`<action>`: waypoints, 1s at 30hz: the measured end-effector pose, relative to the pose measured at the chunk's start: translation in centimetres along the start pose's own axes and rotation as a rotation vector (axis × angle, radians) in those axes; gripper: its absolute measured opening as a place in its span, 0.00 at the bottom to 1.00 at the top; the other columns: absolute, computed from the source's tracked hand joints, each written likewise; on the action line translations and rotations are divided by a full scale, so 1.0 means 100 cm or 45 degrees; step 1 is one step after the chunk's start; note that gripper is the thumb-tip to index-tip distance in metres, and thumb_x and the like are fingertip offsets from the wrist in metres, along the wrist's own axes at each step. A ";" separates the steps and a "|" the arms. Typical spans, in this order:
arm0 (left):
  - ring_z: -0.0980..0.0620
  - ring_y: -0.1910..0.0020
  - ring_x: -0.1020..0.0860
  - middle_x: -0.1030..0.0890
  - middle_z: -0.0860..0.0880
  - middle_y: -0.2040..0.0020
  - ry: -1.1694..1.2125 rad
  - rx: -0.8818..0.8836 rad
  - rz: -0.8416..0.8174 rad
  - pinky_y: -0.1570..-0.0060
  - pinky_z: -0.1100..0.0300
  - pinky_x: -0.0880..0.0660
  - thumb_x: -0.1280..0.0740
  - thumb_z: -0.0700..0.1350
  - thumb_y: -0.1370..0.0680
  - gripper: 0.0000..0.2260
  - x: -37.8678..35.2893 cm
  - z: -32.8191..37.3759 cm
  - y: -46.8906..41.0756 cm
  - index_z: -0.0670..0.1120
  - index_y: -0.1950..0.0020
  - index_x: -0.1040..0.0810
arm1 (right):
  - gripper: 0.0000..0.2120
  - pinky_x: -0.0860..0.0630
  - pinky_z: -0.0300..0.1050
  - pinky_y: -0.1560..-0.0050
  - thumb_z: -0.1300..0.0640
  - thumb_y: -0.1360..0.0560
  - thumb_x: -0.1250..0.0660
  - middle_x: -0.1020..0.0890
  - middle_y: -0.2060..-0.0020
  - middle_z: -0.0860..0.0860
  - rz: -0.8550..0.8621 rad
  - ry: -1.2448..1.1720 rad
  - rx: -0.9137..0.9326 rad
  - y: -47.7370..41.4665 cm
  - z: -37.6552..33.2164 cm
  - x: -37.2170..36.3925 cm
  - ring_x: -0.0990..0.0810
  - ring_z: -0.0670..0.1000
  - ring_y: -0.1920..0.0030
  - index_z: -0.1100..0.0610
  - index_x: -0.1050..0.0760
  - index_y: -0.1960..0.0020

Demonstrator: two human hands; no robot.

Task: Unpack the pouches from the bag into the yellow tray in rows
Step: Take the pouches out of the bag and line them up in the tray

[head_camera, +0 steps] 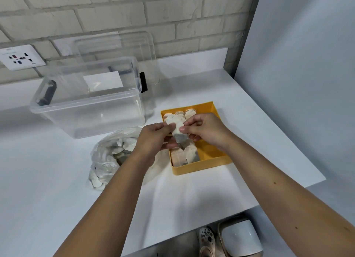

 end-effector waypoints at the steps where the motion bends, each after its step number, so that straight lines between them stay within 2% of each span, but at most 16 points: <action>1: 0.49 0.65 0.16 0.15 0.44 0.61 0.027 0.006 -0.005 0.61 0.57 0.17 0.31 0.43 0.21 0.07 -0.002 0.000 0.000 0.39 0.51 0.18 | 0.09 0.19 0.42 0.62 0.57 0.31 0.22 0.16 0.66 0.52 0.014 -0.001 -0.001 0.000 0.002 0.000 0.19 0.49 0.66 0.58 0.18 0.54; 4: 0.49 0.66 0.17 0.15 0.46 0.63 0.048 0.011 0.018 0.59 0.54 0.16 0.32 0.46 0.20 0.09 -0.003 -0.001 0.001 0.41 0.51 0.18 | 0.06 0.20 0.43 0.64 0.59 0.31 0.23 0.18 0.68 0.52 0.041 -0.040 0.027 0.002 0.004 0.002 0.20 0.50 0.67 0.58 0.19 0.58; 7: 0.50 0.68 0.17 0.17 0.49 0.66 0.068 0.007 0.033 0.63 0.56 0.17 0.33 0.46 0.20 0.08 -0.003 0.001 0.002 0.42 0.52 0.18 | 0.05 0.20 0.43 0.66 0.61 0.30 0.24 0.19 0.68 0.54 0.058 -0.080 0.063 0.006 0.001 0.006 0.21 0.50 0.68 0.60 0.19 0.59; 11: 0.48 0.63 0.15 0.15 0.48 0.63 0.091 -0.019 0.037 0.62 0.57 0.17 0.34 0.45 0.19 0.08 -0.003 0.003 0.003 0.42 0.51 0.18 | 0.05 0.18 0.46 0.63 0.62 0.30 0.24 0.19 0.68 0.53 0.092 -0.083 0.071 0.005 0.001 0.015 0.20 0.49 0.69 0.60 0.19 0.58; 13: 0.46 0.61 0.15 0.14 0.47 0.62 0.110 -0.010 0.023 0.59 0.55 0.17 0.34 0.47 0.19 0.09 -0.004 0.003 0.003 0.42 0.49 0.18 | 0.05 0.19 0.46 0.63 0.62 0.29 0.24 0.18 0.68 0.53 0.066 -0.055 0.063 0.004 0.001 0.014 0.19 0.49 0.69 0.61 0.19 0.57; 15: 0.46 0.62 0.15 0.15 0.46 0.62 0.116 -0.012 0.015 0.61 0.55 0.16 0.33 0.48 0.20 0.09 -0.005 0.004 0.003 0.43 0.49 0.18 | 0.06 0.19 0.44 0.63 0.61 0.29 0.25 0.18 0.67 0.54 0.060 -0.014 0.062 0.004 0.001 0.014 0.19 0.48 0.69 0.61 0.19 0.55; 18: 0.47 0.64 0.16 0.16 0.47 0.64 0.112 -0.034 0.011 0.65 0.58 0.18 0.31 0.45 0.20 0.05 -0.005 0.005 0.003 0.44 0.50 0.19 | 0.05 0.20 0.44 0.65 0.59 0.28 0.25 0.16 0.64 0.57 0.058 0.002 0.062 0.005 0.000 0.013 0.18 0.50 0.69 0.59 0.19 0.54; 21: 0.47 0.65 0.16 0.16 0.48 0.66 0.115 -0.042 0.025 0.66 0.57 0.18 0.31 0.43 0.21 0.03 -0.006 0.006 0.001 0.44 0.49 0.21 | 0.05 0.18 0.46 0.63 0.59 0.27 0.26 0.16 0.65 0.57 0.060 -0.015 0.052 0.003 0.001 0.014 0.17 0.52 0.69 0.59 0.19 0.54; 25: 0.48 0.66 0.16 0.16 0.46 0.63 0.126 -0.051 0.072 0.66 0.56 0.17 0.32 0.42 0.20 0.04 -0.005 0.007 -0.002 0.43 0.48 0.21 | 0.03 0.17 0.46 0.62 0.61 0.28 0.26 0.16 0.65 0.57 0.071 0.020 -0.002 0.000 0.005 0.019 0.17 0.53 0.68 0.59 0.20 0.55; 30: 0.47 0.61 0.16 0.19 0.43 0.57 0.095 -0.083 0.131 0.65 0.57 0.18 0.33 0.42 0.20 0.03 0.004 0.006 -0.006 0.44 0.50 0.22 | 0.02 0.17 0.44 0.63 0.62 0.24 0.30 0.17 0.62 0.53 0.375 0.109 0.035 -0.016 0.007 0.041 0.17 0.51 0.67 0.59 0.23 0.54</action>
Point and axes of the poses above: each hand's wrist, its own y-axis away from the middle knuckle, its own x-axis out of the back of the hand, z = x × y, the point moved 3 cm from there along -y, towards the middle knuckle
